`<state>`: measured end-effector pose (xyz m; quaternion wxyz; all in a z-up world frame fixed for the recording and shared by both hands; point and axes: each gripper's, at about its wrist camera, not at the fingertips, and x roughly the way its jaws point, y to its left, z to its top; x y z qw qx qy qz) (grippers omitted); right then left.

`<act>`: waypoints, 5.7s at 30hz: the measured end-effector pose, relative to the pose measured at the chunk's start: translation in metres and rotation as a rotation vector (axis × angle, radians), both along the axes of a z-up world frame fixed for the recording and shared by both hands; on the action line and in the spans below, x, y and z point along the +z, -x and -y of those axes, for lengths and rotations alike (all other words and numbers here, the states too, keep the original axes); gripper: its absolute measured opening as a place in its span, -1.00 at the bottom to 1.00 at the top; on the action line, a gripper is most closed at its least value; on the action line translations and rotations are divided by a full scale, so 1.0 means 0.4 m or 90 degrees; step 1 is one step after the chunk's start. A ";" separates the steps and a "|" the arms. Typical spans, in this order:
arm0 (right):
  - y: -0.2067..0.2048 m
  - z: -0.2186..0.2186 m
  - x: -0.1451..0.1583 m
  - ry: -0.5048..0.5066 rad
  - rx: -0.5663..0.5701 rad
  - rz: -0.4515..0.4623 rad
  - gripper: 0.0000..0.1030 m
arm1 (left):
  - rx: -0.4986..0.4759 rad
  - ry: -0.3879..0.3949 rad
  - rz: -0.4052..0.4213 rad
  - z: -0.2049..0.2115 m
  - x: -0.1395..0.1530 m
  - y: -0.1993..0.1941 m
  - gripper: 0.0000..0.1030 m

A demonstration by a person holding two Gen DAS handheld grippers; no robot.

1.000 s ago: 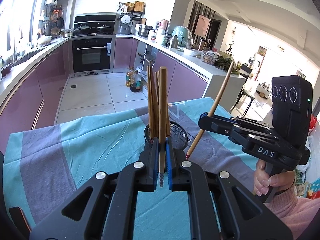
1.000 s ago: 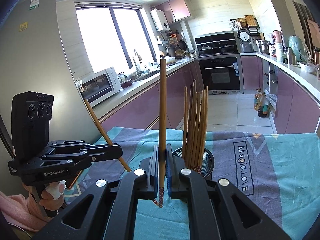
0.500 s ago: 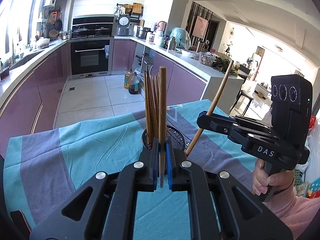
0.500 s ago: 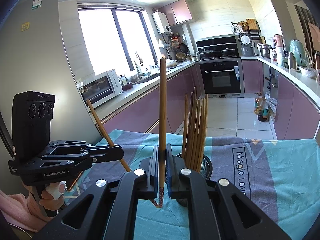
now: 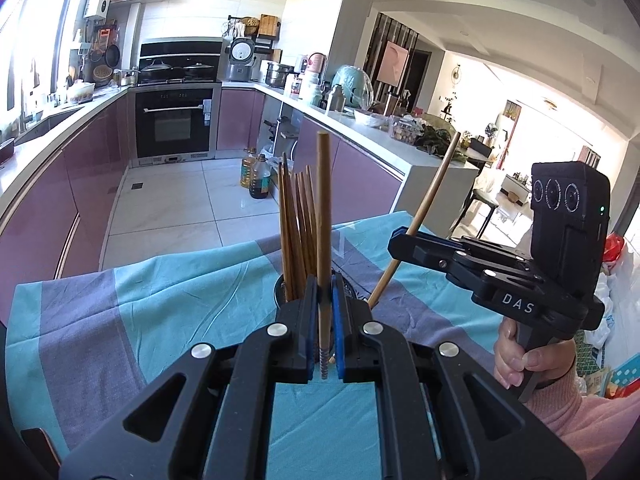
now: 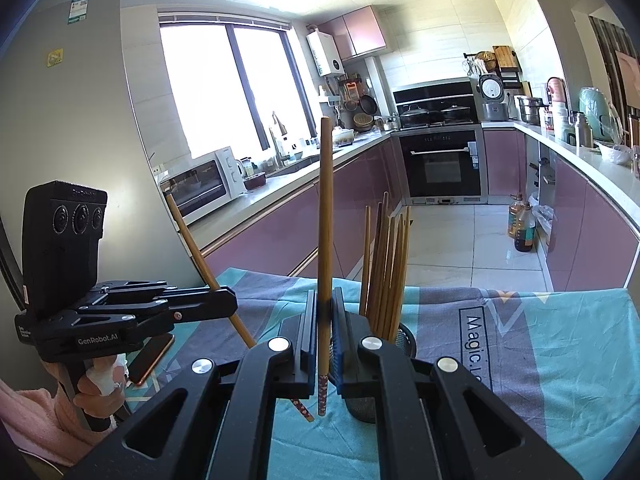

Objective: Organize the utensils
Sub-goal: 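Lower both chopsticks into the mesh cup beside the others, then open both tools to release the chopsticks into the cup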

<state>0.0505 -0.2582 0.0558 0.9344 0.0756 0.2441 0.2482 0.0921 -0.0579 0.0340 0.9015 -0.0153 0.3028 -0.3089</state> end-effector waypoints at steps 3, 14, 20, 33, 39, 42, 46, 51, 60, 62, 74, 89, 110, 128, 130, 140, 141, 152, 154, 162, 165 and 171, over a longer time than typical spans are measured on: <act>-0.001 0.004 0.008 -0.001 -0.004 0.007 -0.89 | -0.004 0.010 0.007 -0.003 0.019 0.002 -0.86; -0.005 0.004 0.046 0.009 -0.007 0.035 -0.89 | 0.000 0.031 0.055 -0.012 0.079 0.014 -0.85; -0.016 0.007 0.057 0.012 -0.016 0.041 -0.89 | 0.005 0.035 0.066 -0.007 0.094 0.006 -0.86; -0.032 -0.001 0.046 0.018 -0.029 0.036 -0.89 | 0.009 0.037 0.073 0.006 0.091 -0.001 -0.86; -0.044 -0.005 0.043 0.025 -0.034 0.029 -0.89 | 0.009 0.032 0.073 0.013 0.090 0.000 -0.86; -0.050 -0.009 0.042 0.024 -0.035 0.025 -0.89 | 0.009 0.027 0.074 0.024 0.095 -0.002 -0.86; -0.061 -0.010 0.039 0.026 -0.036 0.020 -0.89 | 0.007 0.027 0.071 0.023 0.101 -0.006 -0.86; -0.068 -0.009 0.035 0.027 -0.038 0.015 -0.89 | 0.006 0.024 0.066 0.031 0.106 -0.011 -0.86; -0.087 -0.011 0.020 0.037 -0.043 0.005 -0.89 | 0.003 0.016 0.053 0.031 0.108 -0.032 -0.86; -0.092 -0.015 0.017 0.040 -0.044 0.002 -0.89 | 0.002 0.012 0.050 0.033 0.105 -0.034 -0.86; -0.104 -0.032 -0.017 0.051 -0.036 -0.018 -0.89 | 0.004 -0.014 0.033 0.054 0.083 -0.043 -0.86; -0.117 -0.041 -0.048 0.061 -0.036 -0.045 -0.89 | 0.000 -0.044 0.008 0.089 0.075 -0.078 -0.86; -0.138 -0.050 -0.088 0.069 -0.033 -0.075 -0.89 | 0.001 -0.073 -0.027 0.119 0.016 -0.147 -0.86; -0.165 -0.045 -0.106 0.061 -0.041 -0.087 -0.89 | 0.003 -0.083 -0.044 0.141 -0.042 -0.185 -0.85; -0.166 -0.046 -0.107 0.060 -0.041 -0.088 -0.89 | 0.006 -0.081 -0.045 0.137 -0.049 -0.189 -0.85; -0.181 -0.050 -0.113 0.054 -0.043 -0.095 -0.88 | 0.015 -0.074 -0.056 0.118 -0.078 -0.228 -0.85; -0.184 -0.049 -0.115 0.053 -0.043 -0.096 -0.88 | 0.016 -0.073 -0.057 0.118 -0.082 -0.224 -0.85; -0.185 -0.051 -0.118 0.048 -0.046 -0.103 -0.85 | 0.011 -0.057 -0.079 0.107 -0.114 -0.253 -0.85; -0.183 -0.051 -0.117 0.047 -0.047 -0.101 -0.85 | 0.011 -0.054 -0.077 0.103 -0.116 -0.252 -0.85; -0.148 -0.043 -0.112 0.045 -0.056 -0.076 -0.30 | 0.060 -0.044 -0.032 0.054 -0.108 -0.208 -0.25; -0.130 -0.041 -0.112 0.051 -0.066 -0.061 -0.04 | 0.093 -0.042 -0.008 0.016 -0.105 -0.181 -0.02; -0.092 -0.055 -0.123 0.070 -0.081 -0.031 0.38 | 0.174 -0.037 0.039 -0.064 -0.100 -0.120 0.70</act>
